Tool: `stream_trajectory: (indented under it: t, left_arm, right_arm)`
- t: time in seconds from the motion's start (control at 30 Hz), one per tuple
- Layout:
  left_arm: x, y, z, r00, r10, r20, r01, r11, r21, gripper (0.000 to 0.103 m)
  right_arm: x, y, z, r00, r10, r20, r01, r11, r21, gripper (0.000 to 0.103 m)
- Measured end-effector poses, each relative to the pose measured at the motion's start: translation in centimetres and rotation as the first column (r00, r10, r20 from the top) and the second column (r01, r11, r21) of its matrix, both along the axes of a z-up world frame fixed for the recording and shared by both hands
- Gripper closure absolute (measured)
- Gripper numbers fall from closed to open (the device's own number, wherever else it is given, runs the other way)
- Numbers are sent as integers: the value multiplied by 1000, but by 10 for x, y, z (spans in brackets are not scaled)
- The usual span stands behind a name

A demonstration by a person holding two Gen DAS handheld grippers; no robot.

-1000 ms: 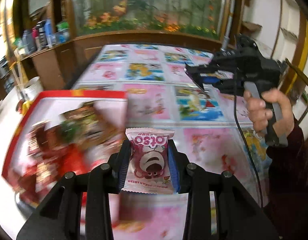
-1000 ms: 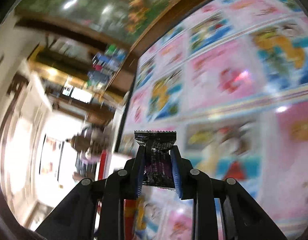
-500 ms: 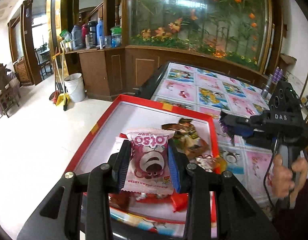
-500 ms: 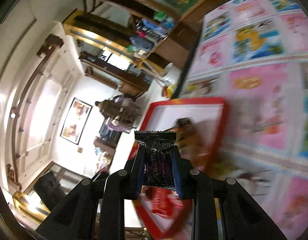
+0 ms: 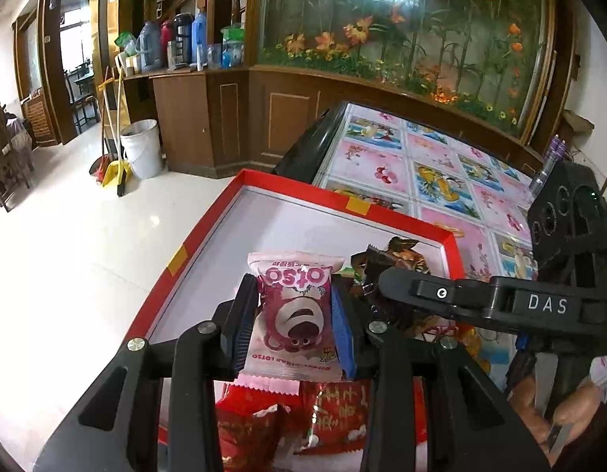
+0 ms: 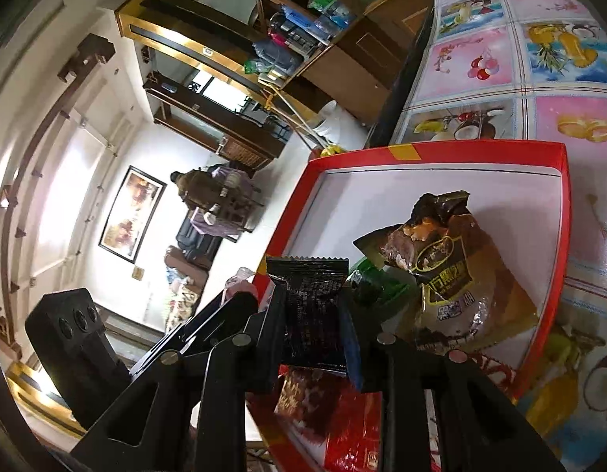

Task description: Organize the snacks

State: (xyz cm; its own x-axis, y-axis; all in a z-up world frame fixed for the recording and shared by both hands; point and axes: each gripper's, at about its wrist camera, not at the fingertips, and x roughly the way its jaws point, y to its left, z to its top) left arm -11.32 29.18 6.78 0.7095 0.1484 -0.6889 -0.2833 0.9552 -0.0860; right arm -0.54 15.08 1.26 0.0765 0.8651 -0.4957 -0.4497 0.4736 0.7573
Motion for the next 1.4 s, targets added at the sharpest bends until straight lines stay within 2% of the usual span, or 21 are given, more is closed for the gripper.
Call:
stream_trajectory:
  t: [0.13, 0.2, 0.27, 0.3, 0.33, 0.4, 0.5, 0.6, 0.67, 0.9, 1.1, 1.4]
  left_arm:
    - [-1, 0, -5, 1000, 2, -10, -2, 1000, 1, 67]
    - [-3, -2, -2, 1000, 12, -11, -11, 1000, 24, 65]
    - [-5, -4, 0, 1000, 17, -10, -16, 999, 42, 46]
    - [-8, -6, 1, 1000, 24, -3, -24, 998, 55, 33]
    - [-12, -10, 4, 999, 34, 14, -35, 997, 73, 27]
    - [-19, -18, 11, 998, 40, 50, -46, 993, 105, 26]
    - [-31, -33, 23, 994, 55, 93, -71, 982, 173, 19]
    - [-44, -57, 35, 988, 73, 138, -109, 954, 278, 18]
    - [-50, -69, 41, 984, 65, 163, -114, 944, 310, 15]
    - [-69, -106, 59, 980, 11, 200, -76, 944, 321, 14]
    - [-85, -131, 64, 975, -23, 220, -49, 949, 313, 14]
    - [-115, -163, 68, 970, -72, 230, -12, 938, 346, 14]
  right_arm:
    - [-2, 4, 2, 999, -27, 24, 28, 999, -30, 74]
    - [-4, 2, 4, 999, -40, 36, 41, 999, -31, 68]
    - [-7, -3, 10, 997, -43, 57, 44, 999, -28, 61]
    - [-8, -7, 12, 997, -45, 69, 47, 999, -28, 55]
    - [-11, -10, 16, 995, -49, 86, 52, 998, -31, 53]
    - [-16, -15, 28, 986, -65, 150, 74, 996, -54, 47]
    - [-27, -32, 42, 967, -77, 241, 101, 991, -85, 45]
    - [-45, -53, 58, 939, -87, 332, 127, 986, -103, 43]
    - [-57, -69, 68, 914, -101, 392, 156, 981, -112, 41]
    - [-102, -119, 85, 854, -146, 500, 227, 968, -105, 38]
    - [-134, -158, 91, 818, -196, 541, 289, 953, -91, 38]
    - [-177, -203, 104, 750, -277, 600, 385, 921, -57, 34]
